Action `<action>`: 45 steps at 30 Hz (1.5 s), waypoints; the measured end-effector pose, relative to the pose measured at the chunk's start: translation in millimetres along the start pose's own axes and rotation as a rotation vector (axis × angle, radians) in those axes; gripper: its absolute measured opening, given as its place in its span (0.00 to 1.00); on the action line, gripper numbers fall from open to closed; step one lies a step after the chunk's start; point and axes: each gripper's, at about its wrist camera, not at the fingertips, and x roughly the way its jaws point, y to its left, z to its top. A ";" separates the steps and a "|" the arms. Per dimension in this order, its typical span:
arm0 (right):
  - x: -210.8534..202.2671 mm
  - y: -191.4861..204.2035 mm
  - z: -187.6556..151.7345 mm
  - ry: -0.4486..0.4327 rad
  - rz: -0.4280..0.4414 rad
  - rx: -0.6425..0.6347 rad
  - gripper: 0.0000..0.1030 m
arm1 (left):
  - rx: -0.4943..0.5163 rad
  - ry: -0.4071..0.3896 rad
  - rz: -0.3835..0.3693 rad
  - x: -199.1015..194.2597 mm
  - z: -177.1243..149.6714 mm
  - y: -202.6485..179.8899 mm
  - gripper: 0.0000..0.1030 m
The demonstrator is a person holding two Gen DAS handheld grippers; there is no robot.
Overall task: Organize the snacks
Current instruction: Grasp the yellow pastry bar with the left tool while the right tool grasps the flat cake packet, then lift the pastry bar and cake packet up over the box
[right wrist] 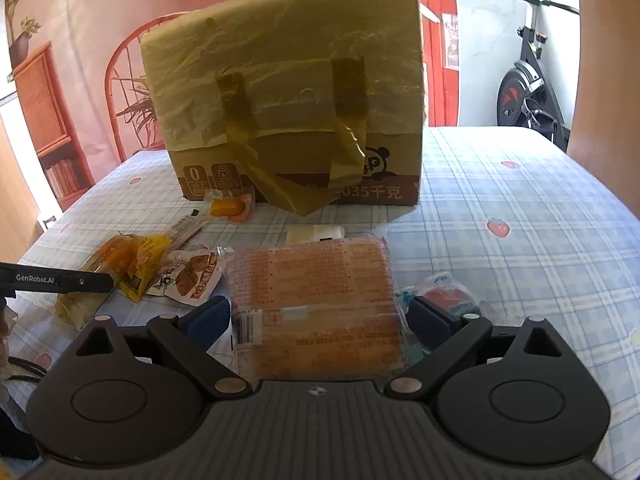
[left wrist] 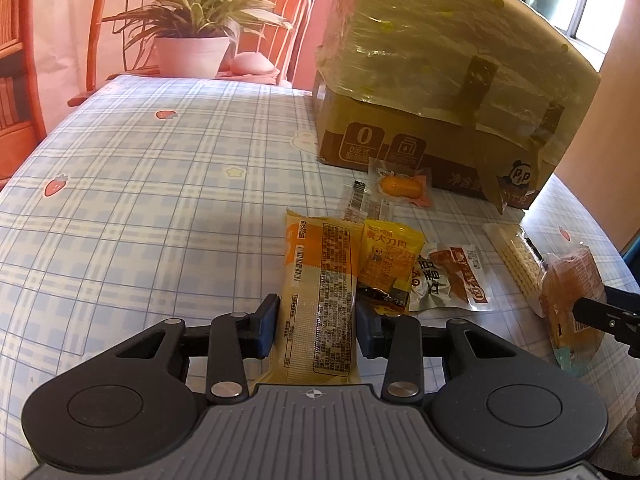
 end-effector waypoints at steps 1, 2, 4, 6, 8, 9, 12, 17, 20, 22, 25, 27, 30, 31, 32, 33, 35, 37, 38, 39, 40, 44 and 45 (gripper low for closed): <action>0.5 -1.2 -1.1 -0.001 0.008 0.008 0.91 | 0.000 -0.001 0.000 0.0 -0.2 -0.2 0.40; 0.5 -1.7 -1.7 -0.005 0.014 0.013 0.90 | 0.000 -0.002 0.000 0.0 -0.1 0.0 0.40; 1.2 0.1 -2.2 -0.009 0.008 0.006 0.89 | 0.000 -0.004 0.001 0.2 -0.4 -0.6 0.40; 1.9 1.5 -3.0 -0.011 0.003 -0.001 0.89 | 0.000 -0.005 0.000 0.2 -0.4 0.0 0.40; 1.9 1.4 -3.3 -0.014 0.004 -0.002 0.88 | 0.000 -0.005 0.000 0.1 -0.4 0.1 0.40; 1.3 1.0 -3.4 -0.018 0.002 -0.001 0.86 | 0.000 -0.006 0.001 -0.2 -0.3 -0.1 0.40; -0.6 -1.6 -2.3 -0.025 0.008 0.012 0.76 | -0.001 -0.025 0.003 -4.9 0.8 0.9 0.40; -6.5 0.8 0.1 -0.056 0.015 0.012 0.75 | -0.007 -0.074 0.008 -15.9 5.1 1.6 0.40; -10.9 3.1 3.1 -0.079 0.017 0.003 0.75 | -0.011 -0.099 0.008 -22.6 7.9 1.9 0.40; -14.4 4.2 5.6 -0.096 0.017 -0.003 0.75 | -0.016 -0.118 0.007 -27.4 10.0 2.0 0.40; -18.5 4.2 9.2 -0.116 0.013 -0.006 0.75 | -0.019 -0.142 0.000 -33.4 12.8 1.4 0.40; -20.2 3.1 11.4 -0.126 0.012 -0.005 0.75 | -0.015 -0.152 -0.005 -34.9 13.7 -0.2 0.40; -20.9 1.5 13.5 -0.130 0.008 -0.001 0.75 | -0.018 -0.151 -0.006 -32.3 12.4 -0.9 0.40; -21.5 1.1 13.7 -0.132 0.009 0.001 0.75 | -0.019 -0.152 -0.007 -32.2 12.6 -0.8 0.40; -21.9 0.9 13.3 -0.133 0.009 0.000 0.75 | -0.021 -0.153 -0.008 -31.9 13.2 -0.1 0.40; -22.0 0.9 13.0 -0.132 0.009 -0.001 0.75 | -0.023 -0.156 -0.010 -32.5 14.3 0.8 0.40; -22.6 0.6 13.5 -0.132 0.012 -0.002 0.75 | -0.017 -0.165 -0.017 -35.1 16.5 0.3 0.40; -22.6 0.4 17.8 -0.133 0.013 -0.006 0.75 | -0.016 -0.179 -0.024 -39.4 23.4 -0.8 0.40; -23.7 0.6 21.2 -0.138 0.015 -0.008 0.75 | -0.018 -0.190 -0.032 -42.9 27.6 -1.0 0.40; -25.3 1.4 26.0 -0.148 0.018 -0.010 0.75 | -0.017 -0.205 -0.040 -46.4 33.3 -1.9 0.40; -27.7 2.4 32.6 -0.163 0.021 -0.015 0.75 | -0.010 -0.225 -0.047 -50.6 40.2 -3.7 0.40; -36.2 9.2 58.9 -0.226 0.034 -0.049 0.75 | 0.026 -0.302 -0.081 -66.4 70.3 -13.5 0.40; -38.4 11.2 66.8 -0.242 0.039 -0.057 0.75 | 0.033 -0.323 -0.093 -70.2 79.2 -16.4 0.40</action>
